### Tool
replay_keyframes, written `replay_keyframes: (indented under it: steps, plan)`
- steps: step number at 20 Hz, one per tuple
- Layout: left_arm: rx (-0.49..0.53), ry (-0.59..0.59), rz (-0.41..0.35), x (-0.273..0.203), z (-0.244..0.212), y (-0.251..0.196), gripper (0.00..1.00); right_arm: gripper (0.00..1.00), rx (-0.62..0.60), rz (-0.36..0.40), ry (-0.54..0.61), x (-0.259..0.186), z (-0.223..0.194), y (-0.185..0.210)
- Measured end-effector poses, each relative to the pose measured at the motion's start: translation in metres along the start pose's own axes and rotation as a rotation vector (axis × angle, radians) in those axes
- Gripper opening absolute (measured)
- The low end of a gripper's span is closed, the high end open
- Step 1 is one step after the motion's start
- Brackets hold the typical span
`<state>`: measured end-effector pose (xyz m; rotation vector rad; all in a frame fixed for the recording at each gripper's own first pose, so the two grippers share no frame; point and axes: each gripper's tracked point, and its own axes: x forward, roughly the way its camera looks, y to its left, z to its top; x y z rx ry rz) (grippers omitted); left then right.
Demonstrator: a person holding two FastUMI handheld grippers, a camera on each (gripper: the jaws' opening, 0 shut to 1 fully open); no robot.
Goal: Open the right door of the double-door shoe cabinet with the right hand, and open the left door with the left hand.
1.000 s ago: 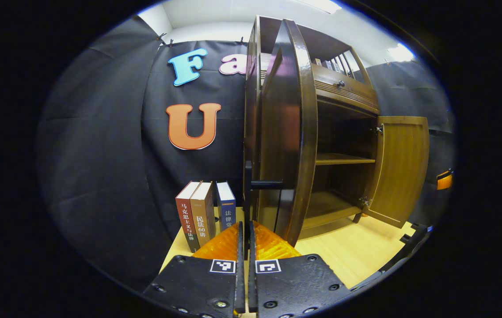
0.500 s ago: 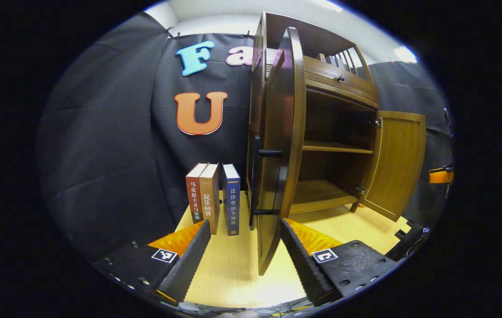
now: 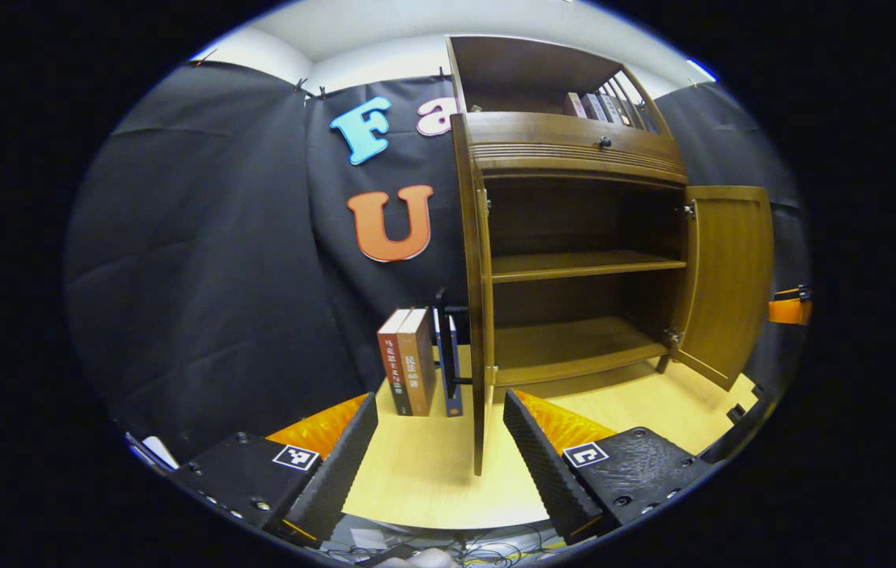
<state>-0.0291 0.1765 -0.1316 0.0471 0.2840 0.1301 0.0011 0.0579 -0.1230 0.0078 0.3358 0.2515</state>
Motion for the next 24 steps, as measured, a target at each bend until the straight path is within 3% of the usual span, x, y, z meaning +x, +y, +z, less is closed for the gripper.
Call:
replay_keyframes:
  steps: [1,8,14,17,18,19,20,24]
  plan:
    - [-0.009,-0.018,0.015,-0.004,0.011,-0.007,1.0,0.96,0.005,-0.001,-0.005,-0.001,0.003,-0.002]
    - [0.013,-0.168,0.023,-0.014,0.064,-0.087,0.96,0.96,0.02,-0.058,-0.044,-0.013,0.018,-0.026]
    - [0.015,-0.212,-0.105,-0.02,0.077,-0.168,0.96,0.97,0.034,-0.134,-0.098,-0.028,0.033,-0.052]
    - [0.01,-0.223,-0.139,-0.025,0.08,-0.185,0.96,0.97,0.029,-0.155,-0.112,-0.032,0.038,-0.058]
    - [0.003,-0.23,-0.144,-0.026,0.084,-0.188,0.9,0.96,0.027,-0.158,-0.114,-0.033,0.039,-0.059]
    - [-0.006,-0.232,-0.152,-0.029,0.086,-0.193,0.9,0.96,0.028,-0.159,-0.115,-0.033,0.038,-0.059]
    - [-0.018,-0.232,-0.158,-0.029,0.088,-0.194,1.0,0.96,0.028,-0.157,-0.116,-0.034,0.039,-0.058]
    - [-0.029,-0.246,-0.159,-0.034,0.095,-0.196,1.0,0.97,0.024,-0.143,-0.115,-0.033,0.039,-0.052]
